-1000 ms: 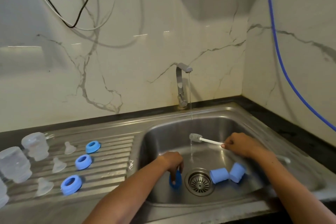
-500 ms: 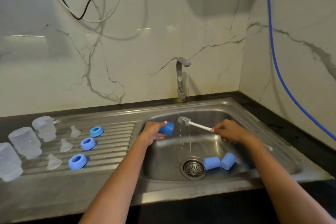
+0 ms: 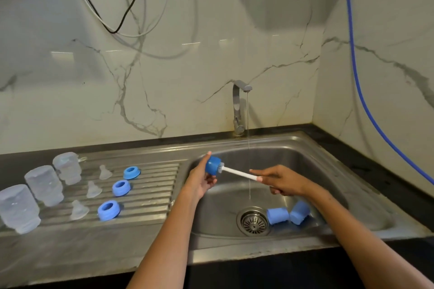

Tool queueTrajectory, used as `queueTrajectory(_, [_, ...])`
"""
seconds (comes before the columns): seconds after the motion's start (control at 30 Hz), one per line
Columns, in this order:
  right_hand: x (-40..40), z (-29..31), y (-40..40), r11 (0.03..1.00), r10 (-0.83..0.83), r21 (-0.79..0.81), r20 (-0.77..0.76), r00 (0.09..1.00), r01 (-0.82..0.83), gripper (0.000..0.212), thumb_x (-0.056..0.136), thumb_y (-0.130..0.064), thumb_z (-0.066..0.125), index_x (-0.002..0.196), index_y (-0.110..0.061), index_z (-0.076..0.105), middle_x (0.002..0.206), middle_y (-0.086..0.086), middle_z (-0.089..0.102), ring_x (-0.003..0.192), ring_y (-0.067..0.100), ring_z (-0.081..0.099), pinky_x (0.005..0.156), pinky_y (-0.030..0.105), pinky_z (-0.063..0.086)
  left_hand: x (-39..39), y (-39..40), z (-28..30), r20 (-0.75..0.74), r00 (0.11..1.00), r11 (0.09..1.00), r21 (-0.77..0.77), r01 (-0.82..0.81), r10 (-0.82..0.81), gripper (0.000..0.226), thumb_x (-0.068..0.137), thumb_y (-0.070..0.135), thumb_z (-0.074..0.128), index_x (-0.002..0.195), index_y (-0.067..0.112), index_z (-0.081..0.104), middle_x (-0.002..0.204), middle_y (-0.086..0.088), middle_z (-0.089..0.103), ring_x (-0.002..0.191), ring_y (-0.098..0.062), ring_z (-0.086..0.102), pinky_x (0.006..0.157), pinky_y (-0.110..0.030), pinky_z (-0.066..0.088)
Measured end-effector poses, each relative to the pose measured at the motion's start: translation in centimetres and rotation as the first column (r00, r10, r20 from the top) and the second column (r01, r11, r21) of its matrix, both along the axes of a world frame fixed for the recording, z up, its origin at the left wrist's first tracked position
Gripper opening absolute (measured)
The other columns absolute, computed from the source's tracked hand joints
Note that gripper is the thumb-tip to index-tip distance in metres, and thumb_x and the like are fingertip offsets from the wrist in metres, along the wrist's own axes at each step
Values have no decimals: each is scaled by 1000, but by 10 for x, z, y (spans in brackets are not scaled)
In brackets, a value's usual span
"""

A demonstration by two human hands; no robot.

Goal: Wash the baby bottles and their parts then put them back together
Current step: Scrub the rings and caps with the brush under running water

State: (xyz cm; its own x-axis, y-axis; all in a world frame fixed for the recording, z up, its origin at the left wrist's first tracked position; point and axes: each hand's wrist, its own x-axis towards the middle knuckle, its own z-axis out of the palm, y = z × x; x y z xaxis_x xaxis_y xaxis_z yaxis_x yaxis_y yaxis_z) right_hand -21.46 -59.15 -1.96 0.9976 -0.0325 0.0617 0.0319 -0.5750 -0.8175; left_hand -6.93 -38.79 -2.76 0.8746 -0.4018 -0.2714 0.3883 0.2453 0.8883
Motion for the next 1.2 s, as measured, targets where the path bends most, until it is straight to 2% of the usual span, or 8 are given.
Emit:
queueTrajectory(0.23, [-3, 0, 12, 988, 46, 153, -130, 990, -26, 31, 97, -35, 53, 126, -44, 59, 56, -5, 39, 45, 5, 31, 40, 17, 25, 3, -16, 9, 0, 1000, 954, -300, 3, -3, 22, 93, 28, 58, 110, 15, 53, 108, -12, 63, 91, -24, 63, 82, -40, 51])
queueTrajectory(0.53, [3, -2, 22, 920, -140, -347, 138, 981, 180, 34, 99, -33, 49, 133, -37, 54, 65, -15, 54, 59, 9, 49, 61, 29, 45, 2, -20, 10, -81, 996, 898, -436, -64, 32, 34, 100, 17, 44, 128, -3, 43, 101, -21, 57, 88, -28, 58, 90, -40, 45])
queueTrajectory(0.67, [-2, 2, 29, 966, -9, 254, -121, 993, 40, 29, 97, -36, 53, 125, -38, 61, 56, -3, 38, 45, 7, 31, 40, 19, 27, 7, -14, 4, 6, 997, 929, -364, -69, 76, 18, 87, 16, 64, 103, 9, 59, 97, -14, 66, 90, -23, 64, 95, -40, 48])
queueTrajectory(0.73, [-5, 5, 28, 932, 49, 362, -190, 980, 24, 28, 96, -37, 53, 123, -39, 63, 55, -2, 34, 45, 7, 26, 39, 17, 22, 9, -17, 7, -5, 1000, 909, -415, -23, 23, 15, 88, 17, 62, 102, 14, 56, 105, -14, 68, 97, -26, 66, 98, -44, 47])
queueTrajectory(0.9, [5, 1, 31, 971, -135, -197, 9, 991, 134, 32, 98, -37, 50, 129, -40, 58, 65, -3, 54, 51, 5, 44, 51, 25, 40, 8, -26, 6, -132, 990, 876, -470, -110, 53, 33, 92, 38, 57, 109, 10, 54, 90, -11, 62, 77, -20, 63, 100, -50, 43])
queueTrajectory(1.07, [8, -4, 29, 660, -216, -660, 291, 932, 359, 38, 100, -48, 39, 138, -50, 41, 74, -10, 56, 63, 7, 48, 61, 26, 44, 11, -25, 17, -177, 983, 827, -545, -140, 50, 38, 101, 23, 41, 135, 5, 39, 110, -21, 54, 86, -30, 59, 104, -50, 37])
queueTrajectory(1.13, [9, -4, 34, 724, -203, -604, 276, 940, 333, 36, 100, -45, 41, 136, -48, 46, 71, -9, 57, 61, 6, 48, 61, 26, 45, 10, -24, 16, -140, 989, 833, -542, -110, 40, 38, 99, 20, 46, 134, 4, 40, 125, -22, 51, 91, -31, 61, 103, -50, 42])
queueTrajectory(1.2, [9, -6, 39, 966, -167, -180, 122, 978, 187, 33, 98, -41, 49, 130, -40, 57, 57, -9, 53, 50, 4, 43, 48, 22, 39, 8, -21, 14, -115, 993, 839, -539, -76, 16, 36, 98, 20, 48, 129, 2, 43, 128, -23, 50, 93, -31, 62, 91, -49, 50])
